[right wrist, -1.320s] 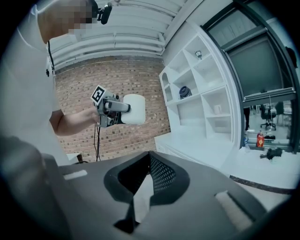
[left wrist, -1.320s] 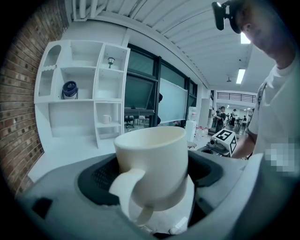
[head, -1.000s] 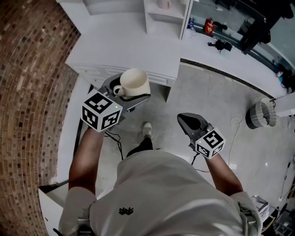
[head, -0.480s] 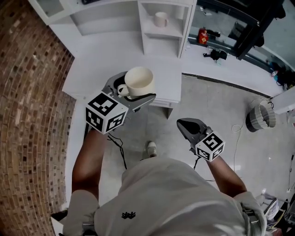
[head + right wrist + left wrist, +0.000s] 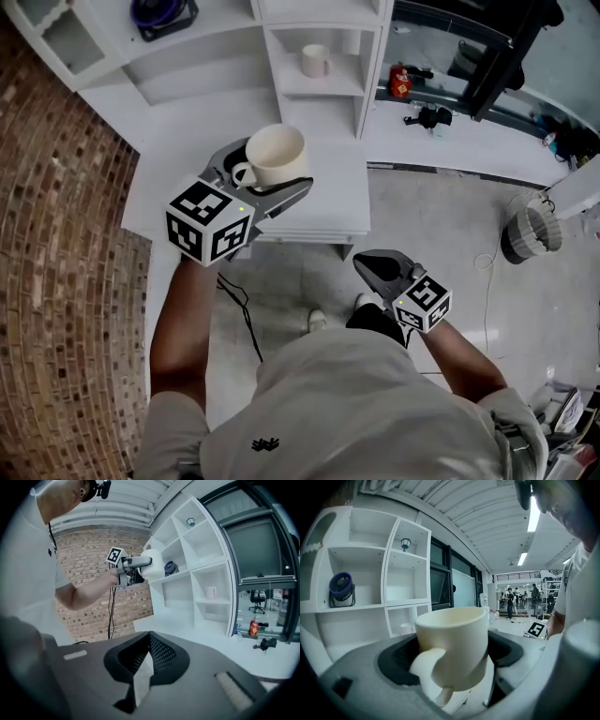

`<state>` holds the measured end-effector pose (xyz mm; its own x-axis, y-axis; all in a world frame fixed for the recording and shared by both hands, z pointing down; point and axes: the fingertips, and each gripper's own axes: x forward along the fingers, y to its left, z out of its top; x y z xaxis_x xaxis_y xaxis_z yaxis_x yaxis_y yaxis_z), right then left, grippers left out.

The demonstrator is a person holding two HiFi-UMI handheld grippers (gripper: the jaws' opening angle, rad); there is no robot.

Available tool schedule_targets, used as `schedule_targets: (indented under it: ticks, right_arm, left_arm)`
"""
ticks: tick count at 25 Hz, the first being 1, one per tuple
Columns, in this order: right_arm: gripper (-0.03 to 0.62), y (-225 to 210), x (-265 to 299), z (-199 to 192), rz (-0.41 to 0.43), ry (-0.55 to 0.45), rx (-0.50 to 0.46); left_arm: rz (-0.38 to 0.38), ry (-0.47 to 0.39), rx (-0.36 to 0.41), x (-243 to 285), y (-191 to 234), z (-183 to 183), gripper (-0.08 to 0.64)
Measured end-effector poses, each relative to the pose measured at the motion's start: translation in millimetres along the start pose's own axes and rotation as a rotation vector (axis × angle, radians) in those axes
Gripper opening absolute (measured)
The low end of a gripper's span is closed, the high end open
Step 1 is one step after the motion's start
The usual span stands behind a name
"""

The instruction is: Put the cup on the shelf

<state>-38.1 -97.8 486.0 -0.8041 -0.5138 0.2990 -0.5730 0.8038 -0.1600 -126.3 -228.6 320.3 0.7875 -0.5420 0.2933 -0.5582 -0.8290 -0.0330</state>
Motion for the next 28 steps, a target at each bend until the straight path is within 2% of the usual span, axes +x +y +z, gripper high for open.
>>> schedule_targets:
  ticks: [4,13,17,28]
  right_arm:
    - [0.012,-24,9,6,0.007,-0.01,0.008]
    - [0.012,-106,27,39,0.064,-0.024,-0.022]
    - [0.012,-140,37,53,0.09,-0.031,-0.025]
    - [0.012,-211,40,65,0.137,-0.021,-0.023]
  left_arm:
    - [0.005,-0.008,0.009,22,23,19,0.431]
    - [0.066,-0.028,0.04,80,83,80,0.431]
    - [0.089,-0.036,0.031,104,109,103,0.431]
    - [0.156,-0.035,0.048,170,165,159,0.431]
